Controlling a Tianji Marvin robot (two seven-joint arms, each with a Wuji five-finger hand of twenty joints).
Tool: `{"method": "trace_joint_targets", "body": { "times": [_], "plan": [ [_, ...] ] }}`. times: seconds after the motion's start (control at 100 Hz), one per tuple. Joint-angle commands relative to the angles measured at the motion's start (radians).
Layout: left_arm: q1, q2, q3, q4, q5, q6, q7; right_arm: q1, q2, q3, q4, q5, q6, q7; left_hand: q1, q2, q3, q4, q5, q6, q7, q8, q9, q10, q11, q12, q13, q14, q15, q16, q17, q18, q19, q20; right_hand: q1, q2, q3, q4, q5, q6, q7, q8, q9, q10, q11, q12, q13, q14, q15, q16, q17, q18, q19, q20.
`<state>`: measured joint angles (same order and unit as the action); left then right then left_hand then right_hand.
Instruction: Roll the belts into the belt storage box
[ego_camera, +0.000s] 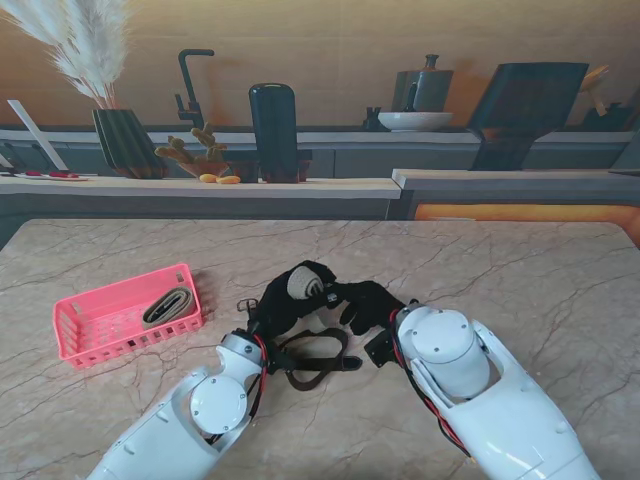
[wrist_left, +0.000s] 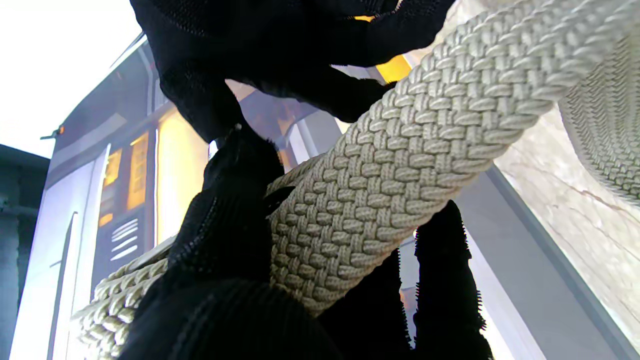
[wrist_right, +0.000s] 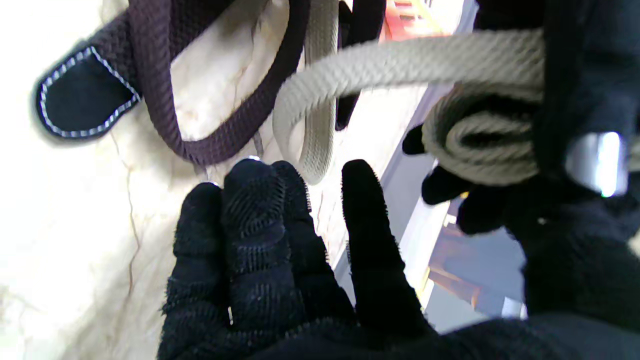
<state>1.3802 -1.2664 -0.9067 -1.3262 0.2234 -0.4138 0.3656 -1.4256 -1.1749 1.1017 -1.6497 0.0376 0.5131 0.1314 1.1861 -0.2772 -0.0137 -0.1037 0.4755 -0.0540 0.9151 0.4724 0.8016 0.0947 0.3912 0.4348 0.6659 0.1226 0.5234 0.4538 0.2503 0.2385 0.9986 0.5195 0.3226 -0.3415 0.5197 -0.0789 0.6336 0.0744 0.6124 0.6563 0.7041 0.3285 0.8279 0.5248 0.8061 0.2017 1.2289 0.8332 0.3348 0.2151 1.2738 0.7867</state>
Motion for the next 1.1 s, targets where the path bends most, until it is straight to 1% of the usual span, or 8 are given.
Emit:
{"method": "trace_joint_targets", "body": {
  "times": [0.0,0.12,0.15,0.21,0.37,0.53,0.69,1.09],
  "plan": [
    [0.004,-0.008,-0.006,-0.019,-0.021,0.013,0.003,-0.028,-0.002,0.015,-0.01,-0.009,-0.019,-0.031,0.105,0.154,0.04,0.023,-0.002,-0.039,0.055,0.026,0.08,-0.075,0.067,0.016,0.01,-0.038,0.019,-0.004,-0.005,-0.026,0.027,-0.011,-0.013,-0.01,0.011,-0.012,0.029,-0.003,-0.026,0.014,0.011,0.013,-0.011,-0.016,-0.006,0.032,-0.05,-0.027,-0.01,0.017,-0.013,-0.015],
    [0.004,-0.011,-0.008,-0.022,-0.037,0.04,0.002,-0.055,-0.004,0.033,-0.011,-0.067,-0.135,-0.085,0.087,0.104,0.04,0.042,0.027,-0.005,0.073,0.02,0.132,-0.059,0.116,0.071,0.05,-0.013,0.09,0.032,0.004,-0.017,0.052,0.001,0.049,-0.06,0.045,-0.001,-0.018,-0.033,-0.093,-0.012,-0.016,-0.049,-0.108,-0.064,-0.078,0.022,-0.315,-0.128,-0.07,0.047,-0.185,-0.093],
    [0.002,-0.011,-0.007,-0.02,-0.036,0.045,0.003,-0.06,-0.003,0.035,-0.01,-0.089,-0.175,-0.096,-0.063,0.027,0.29,0.008,0.037,0.001,0.087,0.016,0.154,-0.056,0.138,0.097,0.069,-0.004,0.118,0.045,0.011,-0.016,0.063,0.006,0.065,-0.078,0.066,0.0,-0.031,-0.045,-0.098,-0.016,-0.021,-0.066,-0.132,-0.073,-0.094,0.013,-0.376,-0.15,-0.071,0.052,-0.218,-0.102],
    [-0.002,-0.012,-0.005,-0.015,-0.031,0.051,0.006,-0.067,0.001,0.036,-0.001,-0.141,-0.27,-0.115,-0.176,-0.038,0.446,-0.003,0.053,0.011,0.117,0.01,0.19,-0.05,0.203,0.142,0.108,0.005,0.168,0.062,0.036,-0.022,0.091,0.016,0.091,-0.117,0.131,0.003,-0.065,-0.072,-0.097,-0.021,-0.034,-0.098,-0.167,-0.086,-0.127,-0.012,-0.502,-0.198,-0.057,0.041,-0.292,-0.127],
    [-0.013,-0.014,0.0,-0.002,-0.014,0.07,0.017,-0.077,0.011,0.032,0.02,-0.276,-0.493,-0.175,-0.308,-0.139,0.566,0.012,0.066,0.031,0.207,0.049,0.231,-0.042,0.416,0.235,0.187,0.003,0.307,0.114,0.107,-0.037,0.174,0.041,0.151,-0.261,0.366,-0.008,-0.151,-0.106,-0.047,-0.042,-0.075,-0.131,-0.173,-0.094,-0.144,-0.066,-0.659,-0.266,-0.02,0.0,-0.421,-0.184],
    [-0.025,-0.012,0.007,0.014,0.028,0.08,0.029,-0.078,0.033,0.026,0.028,-0.462,-0.654,-0.201,-0.39,-0.218,0.642,0.016,0.033,0.069,0.309,0.169,0.239,-0.059,0.59,0.318,0.253,0.004,0.428,0.186,0.157,-0.008,0.239,0.061,0.166,-0.337,0.326,-0.009,-0.273,-0.075,-0.054,-0.072,-0.163,-0.143,-0.175,-0.102,-0.175,-0.1,-0.672,-0.271,-0.014,-0.018,-0.449,-0.187],
    [-0.044,-0.012,0.02,0.043,0.108,0.077,0.075,-0.065,0.034,-0.004,0.035,-0.585,-0.701,-0.275,-0.412,-0.242,0.677,0.014,0.022,0.1,0.407,0.278,0.285,-0.079,0.751,0.384,0.356,-0.014,0.548,0.219,0.233,0.011,0.319,0.081,0.12,-0.292,0.086,0.007,-0.287,-0.039,-0.056,-0.107,-0.154,-0.135,-0.139,-0.095,-0.149,-0.1,-0.595,-0.23,0.013,-0.017,-0.391,-0.125],
    [-0.077,-0.005,0.047,0.085,0.223,0.088,0.124,0.035,0.01,-0.127,0.103,-0.683,-0.676,-0.407,-0.415,-0.25,0.748,0.042,0.034,0.158,0.435,0.36,0.311,-0.074,0.834,0.4,0.397,0.007,0.615,0.205,0.256,0.065,0.363,0.09,-0.083,-0.148,0.105,0.018,-0.065,0.024,0.033,-0.057,0.154,-0.083,0.103,-0.004,0.082,-0.008,-0.154,-0.055,0.12,0.036,-0.041,-0.048]
  ]
}}
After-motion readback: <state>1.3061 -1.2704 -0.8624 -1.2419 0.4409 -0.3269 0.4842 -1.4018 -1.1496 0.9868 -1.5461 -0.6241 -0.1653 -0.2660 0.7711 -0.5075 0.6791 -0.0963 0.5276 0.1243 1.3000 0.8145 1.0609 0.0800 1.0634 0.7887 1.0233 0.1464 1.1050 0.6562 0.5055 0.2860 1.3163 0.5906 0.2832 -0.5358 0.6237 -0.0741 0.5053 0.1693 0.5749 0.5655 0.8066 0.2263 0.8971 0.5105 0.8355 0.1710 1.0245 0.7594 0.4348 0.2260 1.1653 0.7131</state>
